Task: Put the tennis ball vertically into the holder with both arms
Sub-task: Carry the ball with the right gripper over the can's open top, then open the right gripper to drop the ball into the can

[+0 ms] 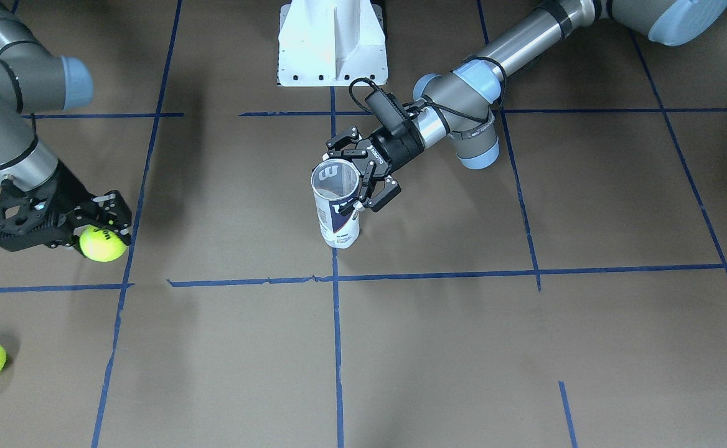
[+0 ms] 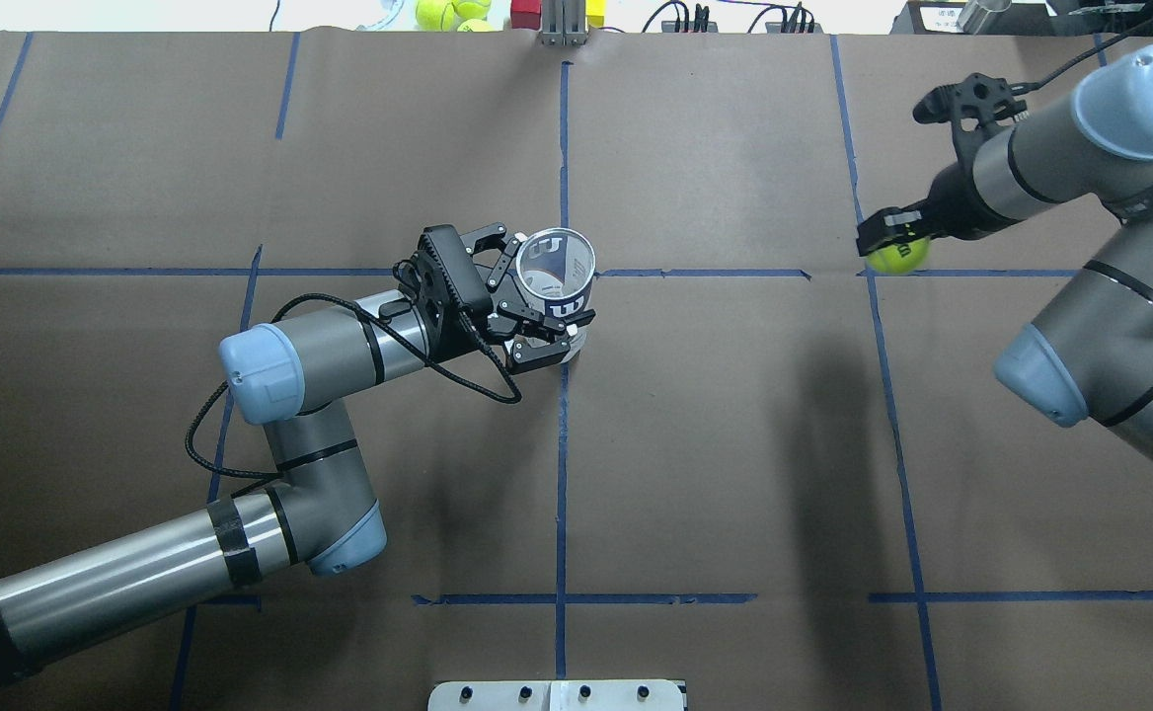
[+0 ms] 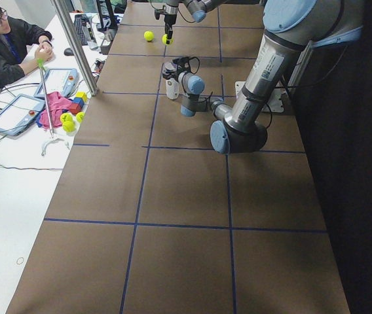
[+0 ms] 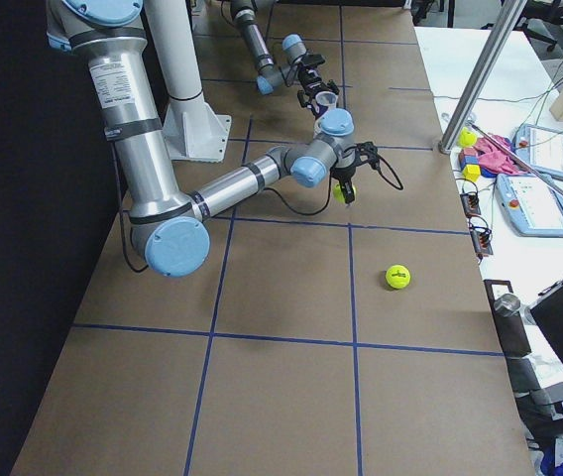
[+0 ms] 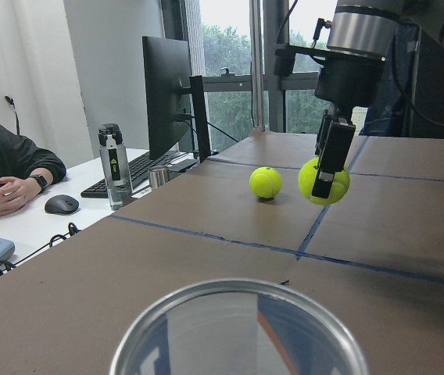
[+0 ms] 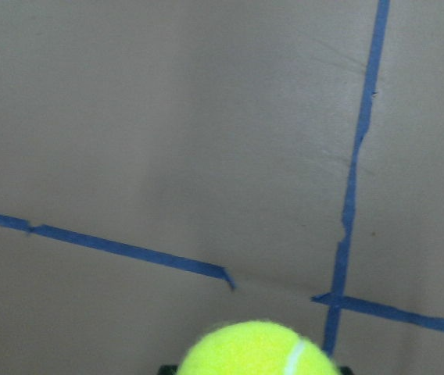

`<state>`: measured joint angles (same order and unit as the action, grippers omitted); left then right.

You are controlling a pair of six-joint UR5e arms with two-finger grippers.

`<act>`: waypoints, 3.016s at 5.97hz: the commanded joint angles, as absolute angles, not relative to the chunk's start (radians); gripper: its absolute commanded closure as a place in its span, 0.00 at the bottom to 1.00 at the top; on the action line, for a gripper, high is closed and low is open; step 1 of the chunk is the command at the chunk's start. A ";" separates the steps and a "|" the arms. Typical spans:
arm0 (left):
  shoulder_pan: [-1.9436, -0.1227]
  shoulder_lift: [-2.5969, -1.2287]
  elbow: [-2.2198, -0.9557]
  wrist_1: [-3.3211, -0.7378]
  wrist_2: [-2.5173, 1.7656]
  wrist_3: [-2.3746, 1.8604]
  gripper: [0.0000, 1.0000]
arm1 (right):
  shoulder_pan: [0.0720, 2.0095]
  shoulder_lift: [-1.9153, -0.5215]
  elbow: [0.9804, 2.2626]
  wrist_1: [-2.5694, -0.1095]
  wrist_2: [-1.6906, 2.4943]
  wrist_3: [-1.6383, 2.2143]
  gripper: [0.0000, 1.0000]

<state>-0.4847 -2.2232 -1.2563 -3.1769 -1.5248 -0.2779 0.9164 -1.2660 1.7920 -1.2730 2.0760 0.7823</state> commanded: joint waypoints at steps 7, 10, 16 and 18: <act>-0.485 -2.223 -1.253 -3.175 -1.525 -0.278 0.05 | 0.666 -0.607 1.742 -1.865 1.870 1.261 0.97; -0.485 -2.221 -1.252 -3.175 -1.523 -0.278 0.05 | 0.640 -0.580 1.713 -1.865 1.847 1.276 0.92; -0.485 -2.220 -1.252 -3.177 -1.511 -0.279 0.05 | 0.627 -0.586 1.713 -1.864 1.847 1.249 0.01; -0.485 -2.220 -1.252 -3.177 -1.511 -0.279 0.05 | 0.652 -0.616 1.720 -1.865 1.859 1.125 0.00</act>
<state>-0.4847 -2.2197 -1.2517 -3.1769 -1.5110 -0.2792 0.6359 -0.5996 1.7173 -1.8649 1.8539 1.1817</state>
